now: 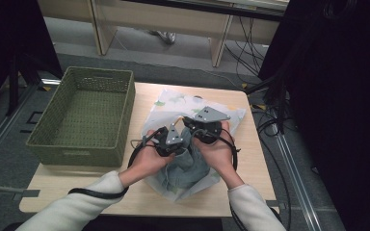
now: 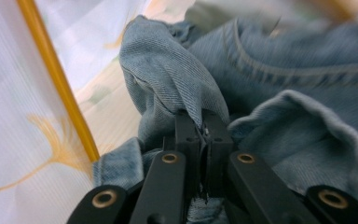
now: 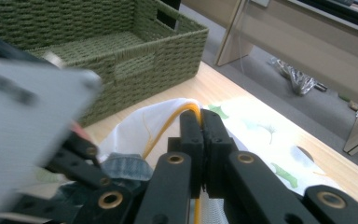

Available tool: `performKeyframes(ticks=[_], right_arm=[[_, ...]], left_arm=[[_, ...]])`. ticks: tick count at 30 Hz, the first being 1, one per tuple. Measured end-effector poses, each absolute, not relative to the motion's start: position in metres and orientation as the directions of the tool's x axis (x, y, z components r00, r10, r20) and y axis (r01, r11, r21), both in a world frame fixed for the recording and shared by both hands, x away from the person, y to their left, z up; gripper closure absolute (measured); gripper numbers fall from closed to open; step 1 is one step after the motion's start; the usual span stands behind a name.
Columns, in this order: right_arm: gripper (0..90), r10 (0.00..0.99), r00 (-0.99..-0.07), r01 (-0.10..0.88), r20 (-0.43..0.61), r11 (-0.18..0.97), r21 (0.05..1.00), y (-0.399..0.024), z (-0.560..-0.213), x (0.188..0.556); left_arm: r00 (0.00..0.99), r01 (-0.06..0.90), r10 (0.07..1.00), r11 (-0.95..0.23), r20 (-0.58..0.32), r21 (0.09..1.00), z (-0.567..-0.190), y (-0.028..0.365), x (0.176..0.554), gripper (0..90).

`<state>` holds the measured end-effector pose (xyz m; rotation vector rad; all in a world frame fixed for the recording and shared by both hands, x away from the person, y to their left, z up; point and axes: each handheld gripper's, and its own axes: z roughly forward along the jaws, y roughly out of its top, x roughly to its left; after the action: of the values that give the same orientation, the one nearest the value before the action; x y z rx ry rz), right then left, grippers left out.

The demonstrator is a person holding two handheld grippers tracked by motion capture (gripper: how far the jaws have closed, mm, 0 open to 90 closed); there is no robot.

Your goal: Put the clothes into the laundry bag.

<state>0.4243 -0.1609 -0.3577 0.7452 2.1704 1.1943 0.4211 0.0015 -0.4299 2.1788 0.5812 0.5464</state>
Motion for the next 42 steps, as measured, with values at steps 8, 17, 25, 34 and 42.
performKeyframes(ticks=[8,17,25,34,42], right_arm=[[89.7,0.692,-0.692,0.199,-0.206,0.457,0.867,-0.164,-0.357,0.426],[89.5,0.704,-0.682,0.218,-0.196,0.452,0.865,-0.169,-0.359,0.43],[89.2,0.704,-0.682,0.217,-0.201,0.457,0.863,-0.168,-0.36,0.43],[89.1,0.705,-0.681,0.224,-0.199,0.459,0.86,-0.168,-0.361,0.431],[89.0,0.7,-0.688,0.236,-0.189,0.463,0.855,-0.166,-0.365,0.431]], left_arm=[[0.778,0.263,0.592,-0.611,0.211,0.747,-0.449,0.004,0.437,77.5],[0.786,0.185,0.575,-0.569,0.227,0.801,-0.425,0.029,0.411,48.3],[0.829,0.119,0.517,-0.539,0.215,0.834,-0.401,0.04,0.382,45.1],[0.915,0.083,0.323,-0.738,0.242,0.67,-0.437,0.023,0.355,30.6],[0.918,0.1,0.302,-0.803,0.257,0.588,-0.473,0.009,0.366,30.7]])
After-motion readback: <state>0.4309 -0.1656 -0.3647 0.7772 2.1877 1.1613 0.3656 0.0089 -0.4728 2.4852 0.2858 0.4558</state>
